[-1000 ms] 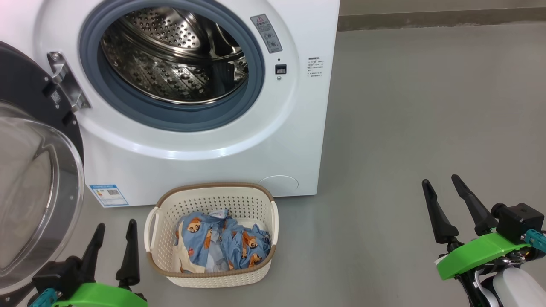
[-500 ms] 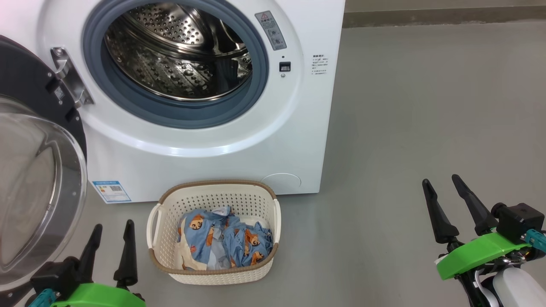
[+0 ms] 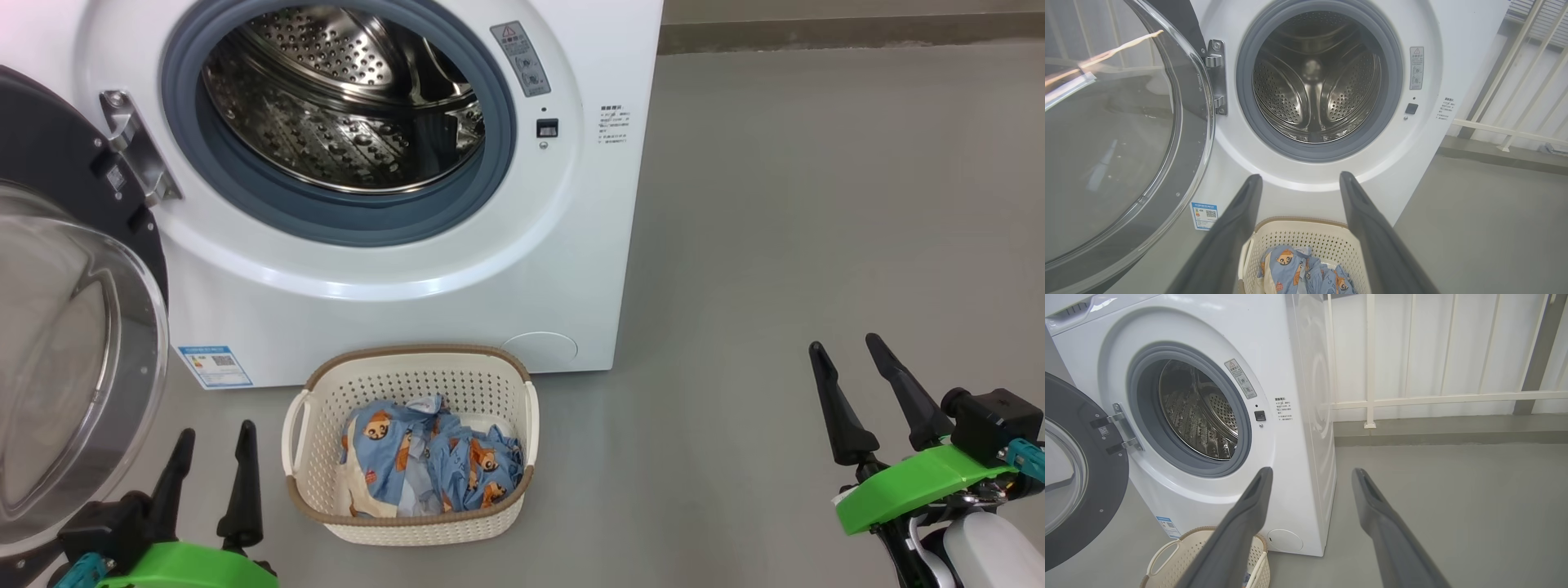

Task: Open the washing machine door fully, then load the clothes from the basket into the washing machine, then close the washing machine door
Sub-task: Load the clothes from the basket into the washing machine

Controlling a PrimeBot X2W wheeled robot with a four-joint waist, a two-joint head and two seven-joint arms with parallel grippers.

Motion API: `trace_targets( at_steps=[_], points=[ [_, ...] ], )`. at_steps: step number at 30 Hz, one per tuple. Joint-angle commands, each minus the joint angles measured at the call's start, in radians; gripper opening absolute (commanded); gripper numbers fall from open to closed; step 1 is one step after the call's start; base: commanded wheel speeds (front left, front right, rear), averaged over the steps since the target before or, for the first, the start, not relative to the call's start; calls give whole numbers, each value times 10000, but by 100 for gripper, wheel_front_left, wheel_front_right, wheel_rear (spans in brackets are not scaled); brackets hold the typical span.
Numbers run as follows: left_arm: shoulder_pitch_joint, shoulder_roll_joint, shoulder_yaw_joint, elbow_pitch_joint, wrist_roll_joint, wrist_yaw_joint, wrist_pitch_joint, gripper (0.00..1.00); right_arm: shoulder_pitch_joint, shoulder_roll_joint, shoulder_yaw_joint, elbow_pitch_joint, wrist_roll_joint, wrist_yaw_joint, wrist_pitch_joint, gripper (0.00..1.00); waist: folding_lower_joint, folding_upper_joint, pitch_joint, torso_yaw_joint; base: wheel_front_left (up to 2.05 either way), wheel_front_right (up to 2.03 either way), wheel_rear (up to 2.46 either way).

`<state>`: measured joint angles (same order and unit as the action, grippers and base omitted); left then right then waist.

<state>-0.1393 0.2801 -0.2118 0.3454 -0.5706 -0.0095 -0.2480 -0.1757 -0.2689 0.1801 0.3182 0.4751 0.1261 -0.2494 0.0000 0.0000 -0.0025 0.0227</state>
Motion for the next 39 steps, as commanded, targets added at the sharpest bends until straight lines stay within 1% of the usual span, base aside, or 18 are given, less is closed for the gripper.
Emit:
trace_targets(
  at_steps=[1,16,21,27,39],
  points=[
    [-338,222,405,-144,86,-26,-137,100,-281,-121,98,-227,-111,46,-124,100,0,0,-6,-3,0,0,0],
    [-356,201,360,-82,26,-46,-137,100,-258,-137,93,-245,-118,46,-124,100,0,0,-51,13,0,0,0],
    [-365,219,368,-101,16,-66,-137,100,-265,-128,105,-233,-110,46,-124,100,0,0,-50,14,44,-44,0],
    [-368,231,385,-110,30,-73,-137,100,-272,-105,99,-211,-109,46,-124,100,0,0,-67,4,119,-119,0],
    [-392,209,409,-160,23,-56,-137,100,-258,-102,73,-221,-108,46,-124,100,0,0,-71,65,174,-174,0]
  ],
)
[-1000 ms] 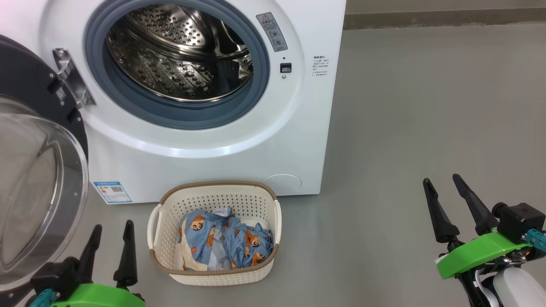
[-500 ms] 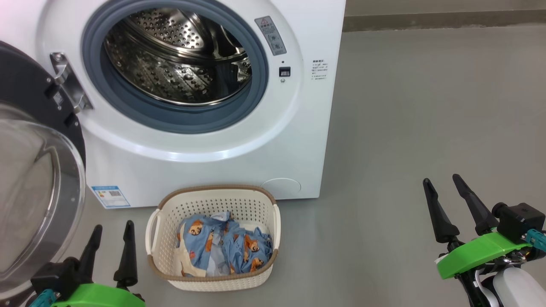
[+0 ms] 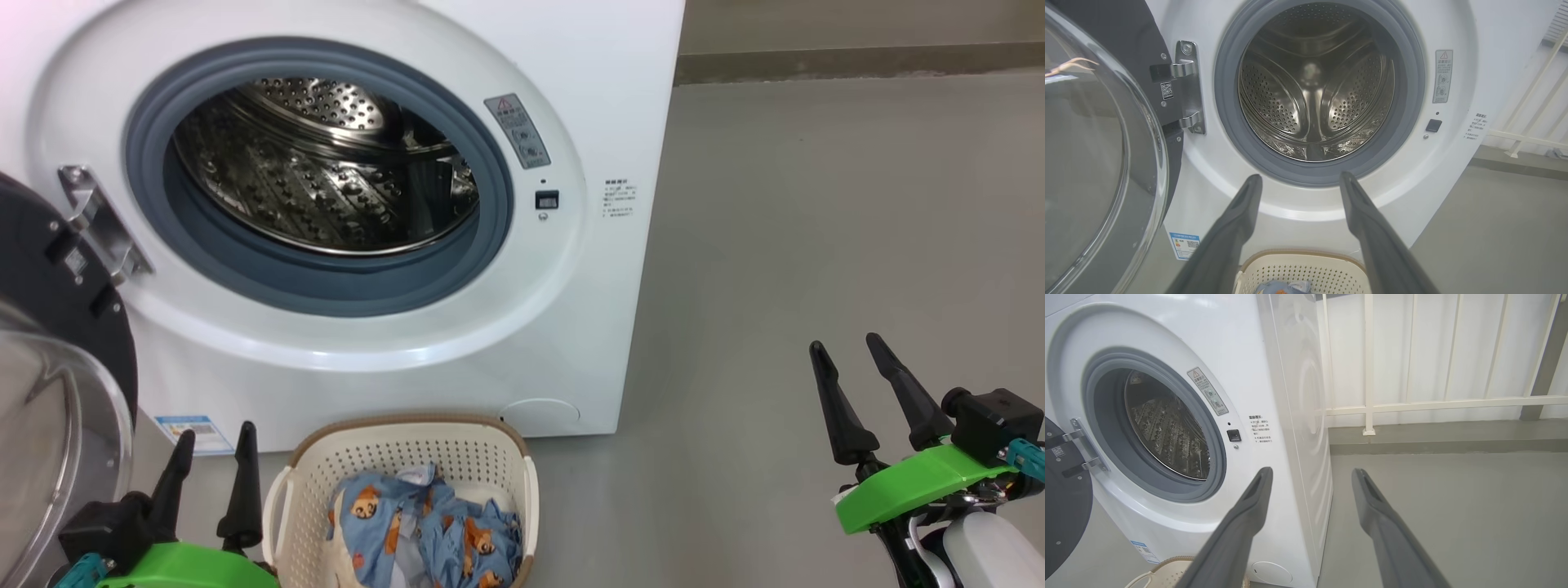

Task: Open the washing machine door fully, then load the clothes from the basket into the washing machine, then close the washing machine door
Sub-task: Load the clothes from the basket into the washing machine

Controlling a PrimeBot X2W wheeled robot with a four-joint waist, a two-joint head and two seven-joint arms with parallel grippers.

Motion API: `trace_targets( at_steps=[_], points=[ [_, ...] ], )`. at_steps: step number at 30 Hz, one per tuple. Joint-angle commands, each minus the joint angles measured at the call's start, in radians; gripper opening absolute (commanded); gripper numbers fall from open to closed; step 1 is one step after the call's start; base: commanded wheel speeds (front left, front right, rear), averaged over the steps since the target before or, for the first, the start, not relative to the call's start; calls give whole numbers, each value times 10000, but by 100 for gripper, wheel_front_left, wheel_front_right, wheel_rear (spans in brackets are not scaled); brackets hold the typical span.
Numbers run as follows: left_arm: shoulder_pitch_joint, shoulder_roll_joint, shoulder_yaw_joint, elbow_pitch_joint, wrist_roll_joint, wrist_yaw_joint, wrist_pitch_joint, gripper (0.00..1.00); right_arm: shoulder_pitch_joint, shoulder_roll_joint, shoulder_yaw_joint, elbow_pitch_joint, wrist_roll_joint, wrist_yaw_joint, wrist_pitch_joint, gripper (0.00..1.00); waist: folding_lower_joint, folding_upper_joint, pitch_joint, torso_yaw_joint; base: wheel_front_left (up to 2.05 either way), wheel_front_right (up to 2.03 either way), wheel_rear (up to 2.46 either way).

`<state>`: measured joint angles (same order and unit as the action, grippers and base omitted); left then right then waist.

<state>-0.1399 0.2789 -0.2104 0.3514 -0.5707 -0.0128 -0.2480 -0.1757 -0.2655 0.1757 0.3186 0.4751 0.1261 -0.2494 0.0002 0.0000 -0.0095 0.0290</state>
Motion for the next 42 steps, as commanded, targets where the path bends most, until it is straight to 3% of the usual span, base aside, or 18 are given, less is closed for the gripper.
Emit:
trace_targets(
  at_steps=[1,42],
  points=[
    [-373,214,401,-238,30,-31,-137,100,-256,-138,123,-225,-108,46,-124,100,-2,0,0,10,126,-126,0],
    [-374,305,211,-206,4,1,-115,100,-232,-172,404,-110,-21,46,-124,100,-2,0,127,17,12,-12,0]
  ],
)
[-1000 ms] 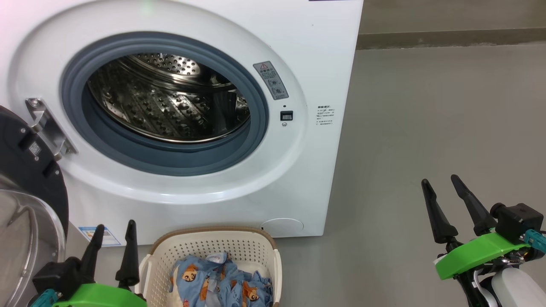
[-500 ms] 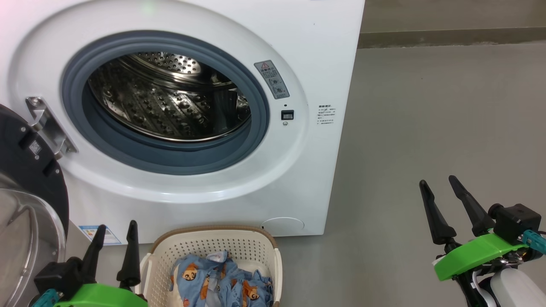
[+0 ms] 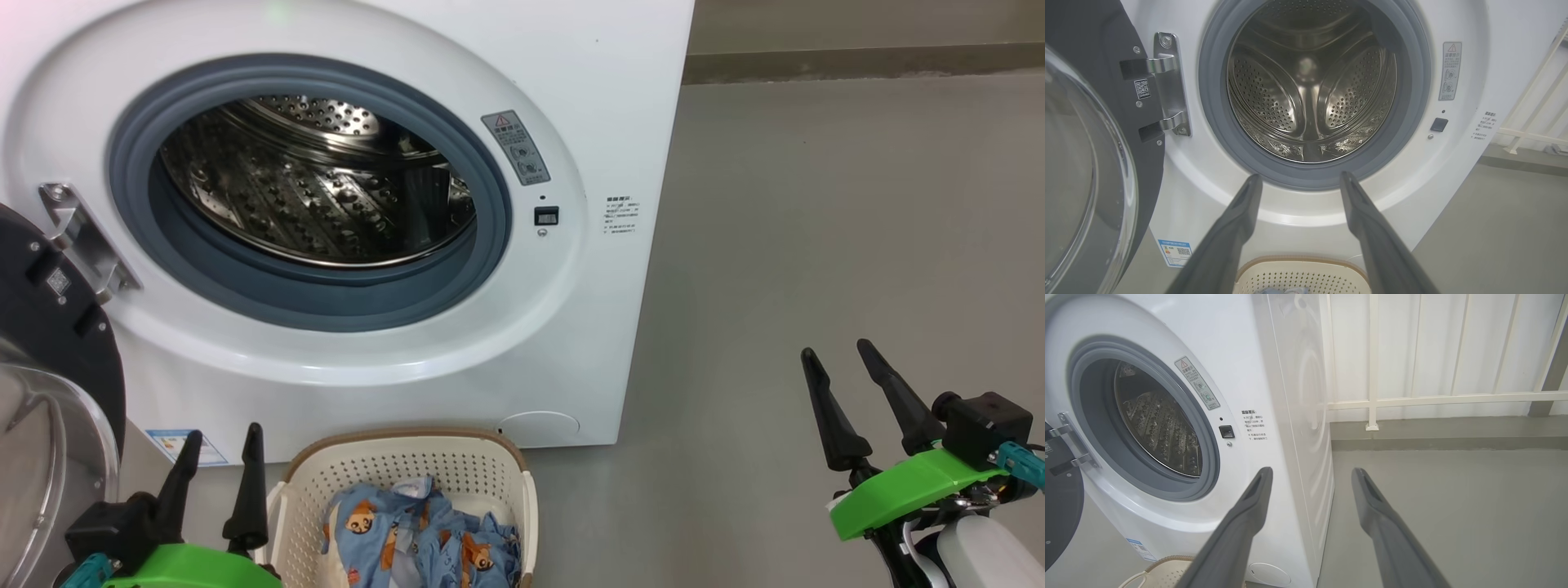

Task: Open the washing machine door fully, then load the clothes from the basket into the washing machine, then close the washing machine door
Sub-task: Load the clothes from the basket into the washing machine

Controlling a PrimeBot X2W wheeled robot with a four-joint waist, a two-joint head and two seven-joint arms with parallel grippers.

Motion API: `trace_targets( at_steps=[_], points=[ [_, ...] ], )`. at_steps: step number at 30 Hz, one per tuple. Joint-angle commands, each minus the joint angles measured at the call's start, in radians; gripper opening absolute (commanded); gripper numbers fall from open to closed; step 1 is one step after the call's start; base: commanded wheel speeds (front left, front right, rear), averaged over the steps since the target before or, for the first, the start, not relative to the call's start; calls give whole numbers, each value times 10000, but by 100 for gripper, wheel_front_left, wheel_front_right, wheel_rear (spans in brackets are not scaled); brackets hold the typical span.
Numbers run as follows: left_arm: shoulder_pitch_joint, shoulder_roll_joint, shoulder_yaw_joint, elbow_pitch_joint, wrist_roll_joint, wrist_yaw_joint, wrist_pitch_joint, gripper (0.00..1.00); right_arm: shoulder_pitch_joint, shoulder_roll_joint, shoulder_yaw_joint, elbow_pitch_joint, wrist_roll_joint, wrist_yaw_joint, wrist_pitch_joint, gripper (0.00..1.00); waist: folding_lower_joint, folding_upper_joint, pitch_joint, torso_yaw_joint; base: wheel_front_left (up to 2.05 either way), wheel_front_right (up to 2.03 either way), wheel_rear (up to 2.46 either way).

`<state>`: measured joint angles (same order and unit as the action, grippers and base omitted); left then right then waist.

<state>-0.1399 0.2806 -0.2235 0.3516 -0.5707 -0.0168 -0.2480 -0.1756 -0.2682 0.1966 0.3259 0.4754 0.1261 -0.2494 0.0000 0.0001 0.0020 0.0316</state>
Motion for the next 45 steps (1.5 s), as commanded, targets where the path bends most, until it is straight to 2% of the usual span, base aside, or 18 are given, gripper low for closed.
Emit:
trace_targets(
  at_steps=[1,12,22,45],
  points=[
    [-384,293,337,-214,-5,42,-109,100,-232,-139,200,-170,-17,46,-124,100,0,-1,38,-18,0,0,0],
    [-653,327,225,-65,-60,1,-23,100,-345,1,231,15,40,46,-124,100,0,-1,553,-216,0,0,0],
    [-1190,313,-33,501,-75,-170,222,100,-697,164,242,-32,-74,46,-124,100,0,-1,1467,-431,0,0,0],
    [-3565,97,-1158,3410,-101,-1024,523,100,-2102,472,244,-331,-511,46,-124,100,0,-1,4390,-884,0,0,0]
  ],
)
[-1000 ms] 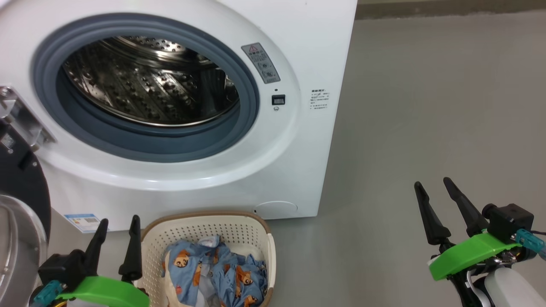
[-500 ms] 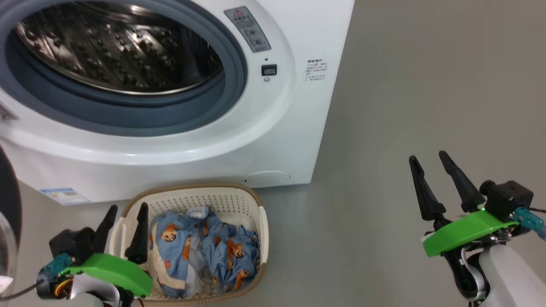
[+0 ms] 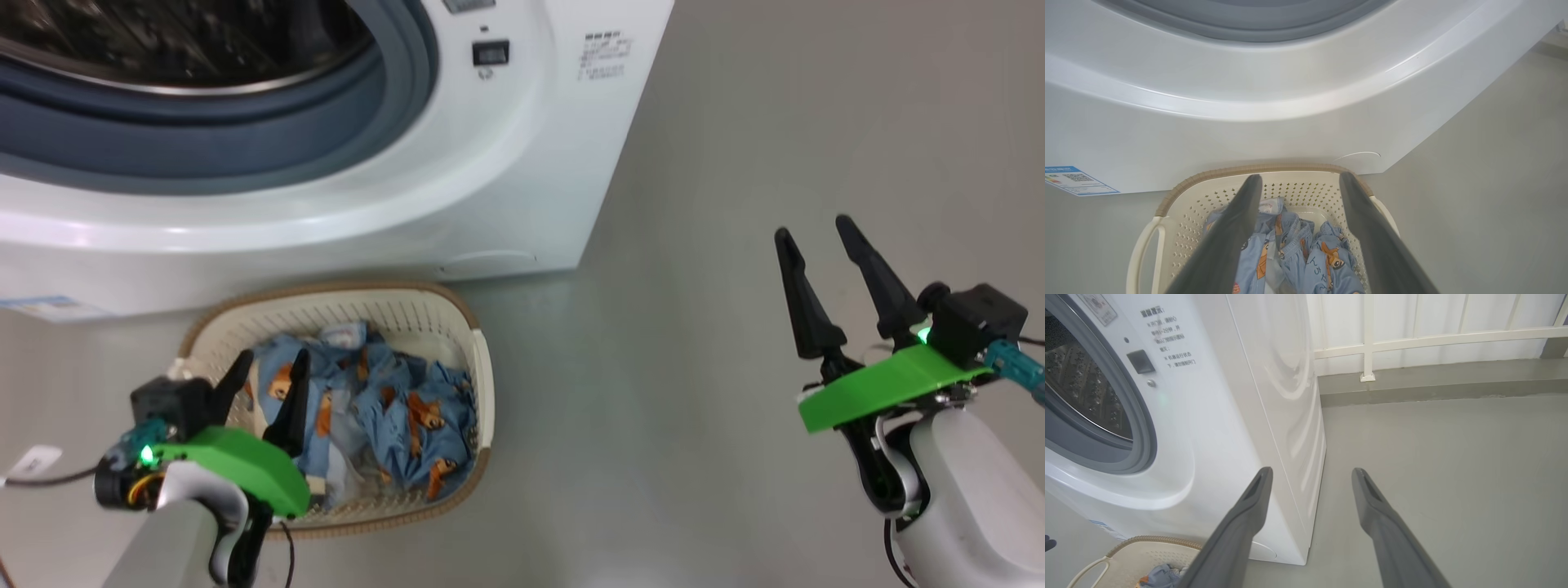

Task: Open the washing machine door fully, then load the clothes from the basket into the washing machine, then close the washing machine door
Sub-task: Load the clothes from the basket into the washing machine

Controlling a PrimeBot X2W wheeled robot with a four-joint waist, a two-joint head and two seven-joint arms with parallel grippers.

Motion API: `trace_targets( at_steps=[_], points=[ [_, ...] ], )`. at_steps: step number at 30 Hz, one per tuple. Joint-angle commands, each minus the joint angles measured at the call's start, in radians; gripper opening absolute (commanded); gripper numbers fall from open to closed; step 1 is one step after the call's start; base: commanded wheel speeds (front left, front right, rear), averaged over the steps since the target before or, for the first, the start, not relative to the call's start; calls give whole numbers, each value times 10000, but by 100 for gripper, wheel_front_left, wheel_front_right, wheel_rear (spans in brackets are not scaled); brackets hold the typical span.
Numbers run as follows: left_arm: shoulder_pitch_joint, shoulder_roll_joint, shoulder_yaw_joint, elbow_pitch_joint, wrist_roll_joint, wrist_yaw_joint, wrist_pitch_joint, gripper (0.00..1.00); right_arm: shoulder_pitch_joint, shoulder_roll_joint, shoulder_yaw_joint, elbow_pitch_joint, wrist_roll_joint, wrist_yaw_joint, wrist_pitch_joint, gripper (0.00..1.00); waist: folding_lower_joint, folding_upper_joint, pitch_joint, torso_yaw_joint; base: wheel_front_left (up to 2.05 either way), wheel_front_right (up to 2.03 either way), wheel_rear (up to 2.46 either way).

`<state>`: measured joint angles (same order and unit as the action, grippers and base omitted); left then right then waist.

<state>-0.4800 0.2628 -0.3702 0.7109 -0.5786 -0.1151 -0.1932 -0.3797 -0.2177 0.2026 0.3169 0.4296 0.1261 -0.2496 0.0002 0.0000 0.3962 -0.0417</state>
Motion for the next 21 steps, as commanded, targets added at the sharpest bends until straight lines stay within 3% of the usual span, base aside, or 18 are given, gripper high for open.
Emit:
trace_targets(
  at_steps=[1,9,21],
  points=[
    [-294,255,225,-50,-39,-64,-4,100,-119,-11,189,-259,-76,46,-122,100,-2,0,589,-176,0,0,0],
    [-1279,102,-446,1130,-377,-147,189,100,-741,19,228,-316,-192,46,-122,100,-2,0,1677,-340,0,0,0],
    [-2588,203,-2037,2640,-1773,-154,1047,100,-1611,53,291,-504,-369,46,-122,100,-2,0,3100,-654,0,0,0]
  ],
)
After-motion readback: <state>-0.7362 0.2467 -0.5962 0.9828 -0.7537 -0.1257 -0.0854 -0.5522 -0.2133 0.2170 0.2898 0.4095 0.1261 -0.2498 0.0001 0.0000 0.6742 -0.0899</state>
